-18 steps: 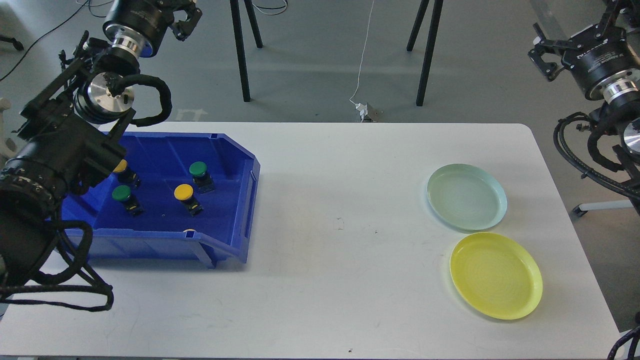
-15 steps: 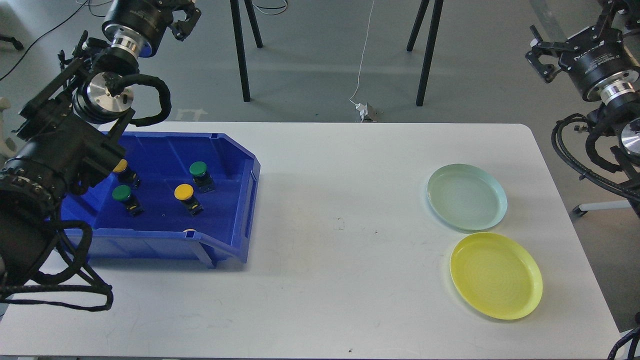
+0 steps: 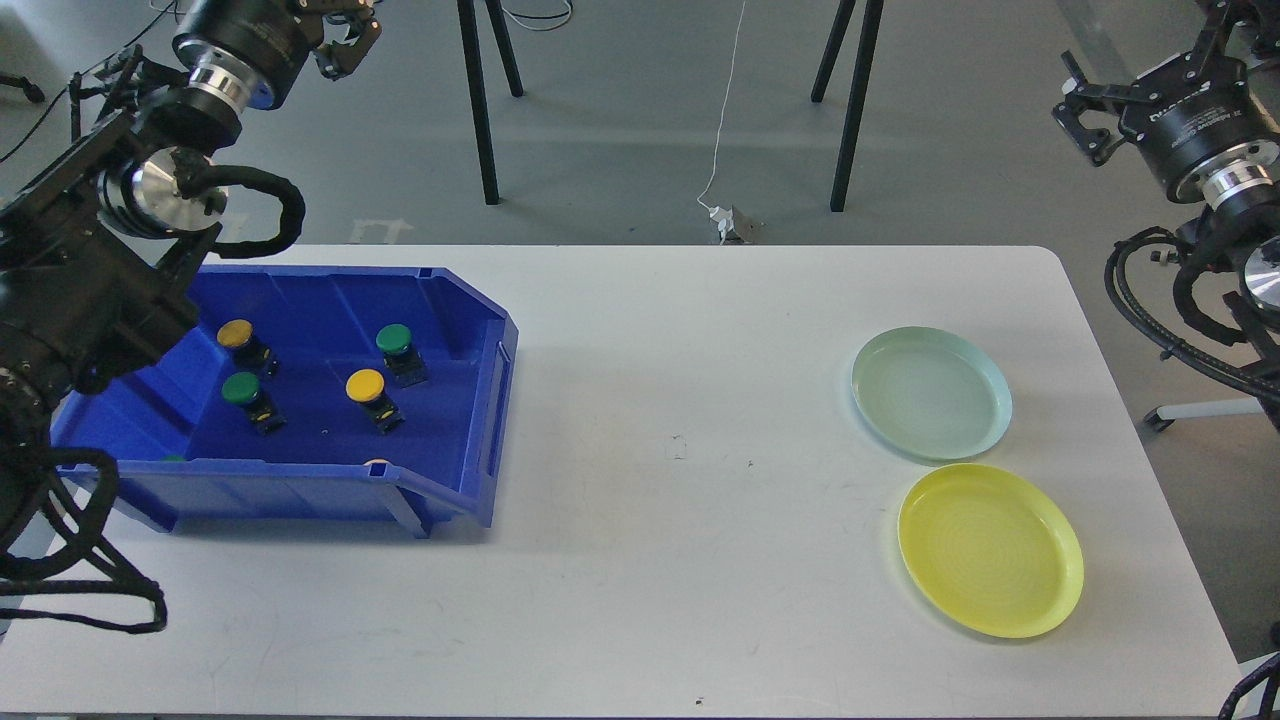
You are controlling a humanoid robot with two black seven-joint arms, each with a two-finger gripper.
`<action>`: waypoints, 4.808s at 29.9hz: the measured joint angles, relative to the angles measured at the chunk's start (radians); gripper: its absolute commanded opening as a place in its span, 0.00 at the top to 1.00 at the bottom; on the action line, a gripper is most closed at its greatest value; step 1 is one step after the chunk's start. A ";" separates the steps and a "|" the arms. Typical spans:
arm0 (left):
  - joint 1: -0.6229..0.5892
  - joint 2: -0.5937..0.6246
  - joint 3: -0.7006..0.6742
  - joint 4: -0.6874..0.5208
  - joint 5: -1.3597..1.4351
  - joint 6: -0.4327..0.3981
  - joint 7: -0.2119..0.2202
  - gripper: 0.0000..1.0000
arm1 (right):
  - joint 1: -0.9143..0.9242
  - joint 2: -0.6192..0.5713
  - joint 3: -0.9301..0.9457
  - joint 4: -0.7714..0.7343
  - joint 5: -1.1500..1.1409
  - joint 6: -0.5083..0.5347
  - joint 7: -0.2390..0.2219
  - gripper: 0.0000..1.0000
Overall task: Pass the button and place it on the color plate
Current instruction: 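Move the left gripper over the blue bin, then lower the left gripper and grasp the green-topped button, then lift the green button and raise it toward the right gripper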
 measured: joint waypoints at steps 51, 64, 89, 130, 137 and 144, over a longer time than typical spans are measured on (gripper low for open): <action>0.166 0.319 0.521 -0.125 1.418 0.051 -0.039 0.15 | -0.032 0.028 -0.005 -0.017 -0.003 0.000 0.006 0.00; 0.168 0.229 0.629 0.014 1.459 0.061 -0.043 0.17 | -0.033 0.029 -0.056 -0.016 -0.004 0.000 0.006 0.00; 0.180 0.192 0.637 0.084 1.457 0.063 -0.043 0.41 | -0.036 0.038 -0.057 -0.020 -0.004 0.000 0.011 0.00; 0.088 0.430 0.626 -0.209 1.447 0.010 -0.031 0.65 | -0.032 0.042 -0.056 -0.020 -0.006 0.000 0.010 0.00; -0.082 0.618 0.573 -0.461 1.431 -0.046 -0.035 0.65 | -0.025 0.042 -0.057 -0.019 -0.007 0.000 0.009 0.01; -0.122 0.695 0.281 -0.570 1.190 -0.047 -0.035 0.66 | -0.009 0.027 -0.058 -0.010 -0.009 0.000 0.009 0.02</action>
